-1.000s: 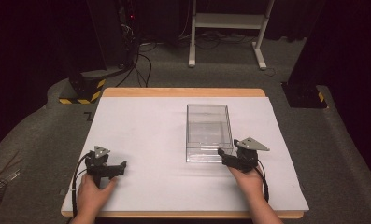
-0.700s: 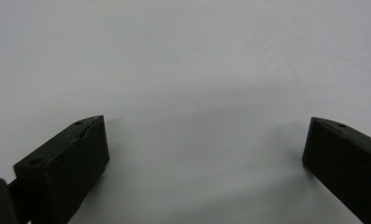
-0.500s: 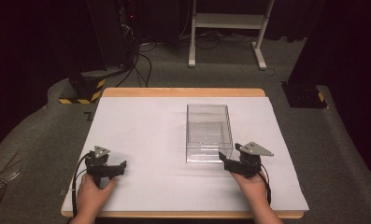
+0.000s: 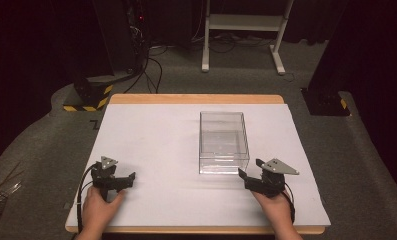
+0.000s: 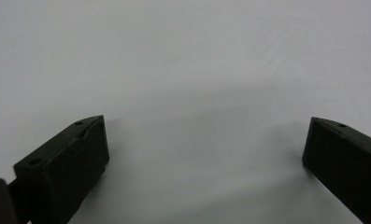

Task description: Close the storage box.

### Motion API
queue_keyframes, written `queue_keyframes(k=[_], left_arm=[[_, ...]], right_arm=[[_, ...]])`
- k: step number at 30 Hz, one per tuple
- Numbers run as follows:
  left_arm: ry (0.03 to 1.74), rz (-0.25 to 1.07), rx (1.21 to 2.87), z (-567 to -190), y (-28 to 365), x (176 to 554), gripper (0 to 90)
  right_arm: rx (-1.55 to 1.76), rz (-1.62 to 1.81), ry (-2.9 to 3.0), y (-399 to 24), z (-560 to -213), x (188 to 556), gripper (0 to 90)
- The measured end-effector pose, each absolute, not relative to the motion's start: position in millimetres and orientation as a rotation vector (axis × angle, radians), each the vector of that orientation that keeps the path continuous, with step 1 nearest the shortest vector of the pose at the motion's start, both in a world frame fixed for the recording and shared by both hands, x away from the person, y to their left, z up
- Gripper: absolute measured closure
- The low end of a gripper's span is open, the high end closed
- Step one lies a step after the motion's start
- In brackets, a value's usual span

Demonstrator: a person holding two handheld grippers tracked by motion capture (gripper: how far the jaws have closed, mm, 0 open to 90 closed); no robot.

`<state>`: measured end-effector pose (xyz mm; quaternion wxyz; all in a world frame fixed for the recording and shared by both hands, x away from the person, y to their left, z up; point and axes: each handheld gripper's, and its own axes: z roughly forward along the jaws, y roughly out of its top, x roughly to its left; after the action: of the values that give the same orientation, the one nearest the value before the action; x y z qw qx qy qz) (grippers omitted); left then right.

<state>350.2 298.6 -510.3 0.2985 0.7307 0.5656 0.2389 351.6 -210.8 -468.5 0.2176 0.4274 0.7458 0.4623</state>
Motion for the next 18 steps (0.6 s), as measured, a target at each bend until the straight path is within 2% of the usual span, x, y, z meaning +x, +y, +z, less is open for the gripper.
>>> queue_keyframes(k=[18], left_arm=[[1.502, 0.636, 1.941, -510.3, 298.5, 350.1, 0.7]], right_arm=[[1.253, 1.187, 2.048, -247.3, -486.7, 338.7, 22.6]])
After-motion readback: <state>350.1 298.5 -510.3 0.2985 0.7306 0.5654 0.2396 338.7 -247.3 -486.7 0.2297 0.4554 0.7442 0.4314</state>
